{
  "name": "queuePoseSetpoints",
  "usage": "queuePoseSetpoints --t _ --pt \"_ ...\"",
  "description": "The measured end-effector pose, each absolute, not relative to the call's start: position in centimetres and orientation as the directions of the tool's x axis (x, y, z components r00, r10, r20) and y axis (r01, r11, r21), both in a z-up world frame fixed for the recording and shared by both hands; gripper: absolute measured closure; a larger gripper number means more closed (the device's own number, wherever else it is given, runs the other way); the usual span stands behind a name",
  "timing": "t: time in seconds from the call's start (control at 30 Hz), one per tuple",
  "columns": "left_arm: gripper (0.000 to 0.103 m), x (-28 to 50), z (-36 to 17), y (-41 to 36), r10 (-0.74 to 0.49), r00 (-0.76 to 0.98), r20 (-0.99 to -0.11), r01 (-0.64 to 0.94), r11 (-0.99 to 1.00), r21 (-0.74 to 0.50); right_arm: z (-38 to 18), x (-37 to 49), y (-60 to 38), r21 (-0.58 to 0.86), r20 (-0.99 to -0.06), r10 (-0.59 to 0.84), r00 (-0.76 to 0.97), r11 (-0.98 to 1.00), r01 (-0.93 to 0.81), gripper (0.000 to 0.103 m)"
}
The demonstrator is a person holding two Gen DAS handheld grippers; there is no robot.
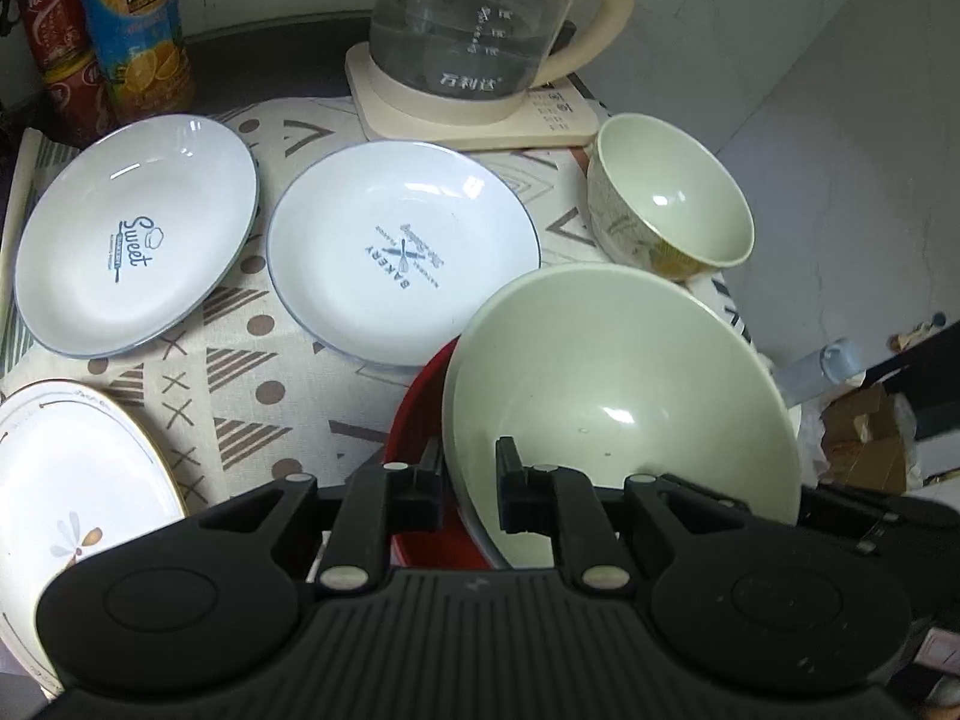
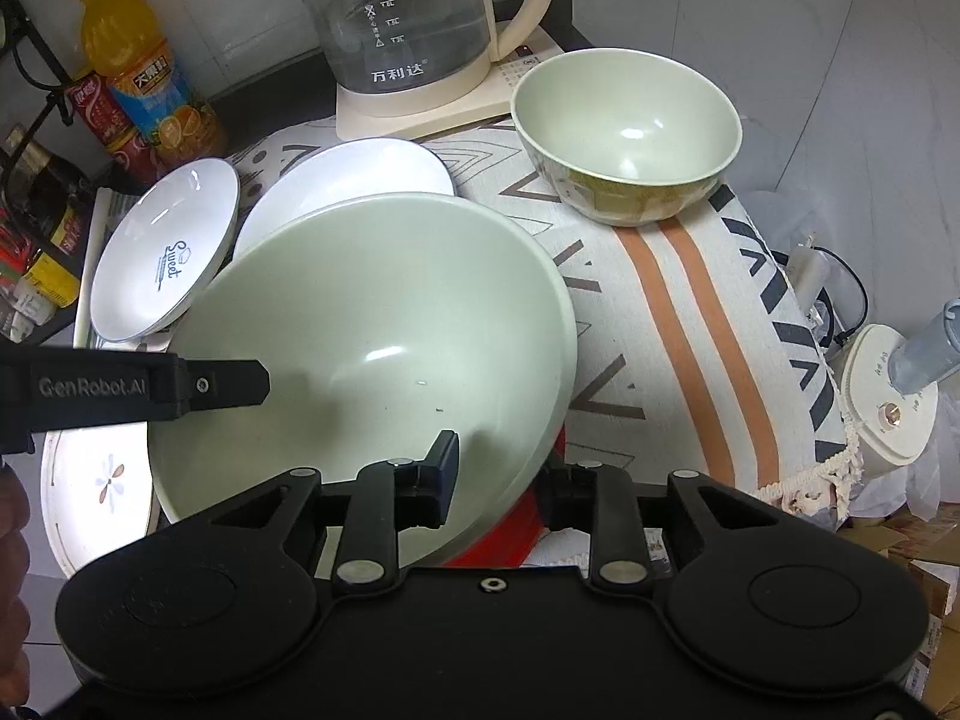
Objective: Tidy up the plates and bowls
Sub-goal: 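Lift and carry the green bowl with both grippers over the red bowl, then lower the green bowl into the red bowl and open both grippers, then move both grippers to the smaller pale green bowl and grasp its rim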
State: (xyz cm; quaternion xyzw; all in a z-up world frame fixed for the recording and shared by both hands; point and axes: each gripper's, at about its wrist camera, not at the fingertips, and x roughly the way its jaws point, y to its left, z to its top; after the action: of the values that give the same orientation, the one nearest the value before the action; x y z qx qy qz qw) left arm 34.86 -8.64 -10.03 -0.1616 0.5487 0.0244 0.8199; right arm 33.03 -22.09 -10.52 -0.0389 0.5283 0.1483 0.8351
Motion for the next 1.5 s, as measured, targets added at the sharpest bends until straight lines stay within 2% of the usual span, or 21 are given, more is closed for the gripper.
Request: queuePoseSetpoints --t 0.2,0.37,0.53,0.63,0.77,0.87,1.03,1.1,1.5 --pt "0.090 34.6 -10.7 -7.8 -0.151 0.380 -0.913 -0.264 0.928 -0.263 -10.3 33.0 -22.3 0.102 -0.893 0.217 0.394 0.951 -0.293 0.073" --pt "0.089 34.5 -10.7 -7.4 -0.143 0.376 -0.915 -0.275 0.926 -0.258 -10.3 32.6 -22.0 0.104 -0.891 0.224 0.395 0.947 -0.304 0.067" --pt "0.069 34.4 -9.5 -7.4 -0.138 0.408 -0.903 -0.230 0.941 -0.247 -10.0 32.4 -22.3 0.130 -0.885 0.245 0.395 0.946 -0.296 0.060" --pt "0.058 34.7 -8.8 -7.0 -0.144 0.423 -0.895 -0.224 0.940 -0.257 -8.9 32.5 -22.8 0.152 -0.863 0.266 0.430 0.947 -0.281 0.050" --pt "0.050 35.5 -8.3 -6.4 -0.134 0.448 -0.884 -0.234 0.937 -0.261 -7.2 33.2 -23.6 0.171 -0.827 0.285 0.485 0.949 -0.265 0.036" --pt "0.048 36.3 -7.8 -6.1 -0.136 0.473 -0.870 -0.232 0.934 -0.272 -6.4 34.1 -24.5 0.187 -0.802 0.279 0.529 0.957 -0.222 0.031" --pt "0.036 37.9 -7.2 -5.8 -0.126 0.515 -0.848 -0.246 0.926 -0.288 -6.5 35.2 -26.3 0.227 -0.781 0.265 0.565 0.964 -0.138 0.024" --pt "0.035 38.7 -7.2 -5.8 -0.129 0.523 -0.843 -0.247 0.923 -0.294 -6.6 35.7 -27.1 0.244 -0.770 0.256 0.584 0.964 -0.101 0.021" --pt "0.034 42.9 -8.5 -6.8 -0.186 0.547 -0.816 -0.231 0.903 -0.361 -8.2 38.0 -29.7 0.308 -0.749 0.225 0.623 0.951 0.027 0.022"
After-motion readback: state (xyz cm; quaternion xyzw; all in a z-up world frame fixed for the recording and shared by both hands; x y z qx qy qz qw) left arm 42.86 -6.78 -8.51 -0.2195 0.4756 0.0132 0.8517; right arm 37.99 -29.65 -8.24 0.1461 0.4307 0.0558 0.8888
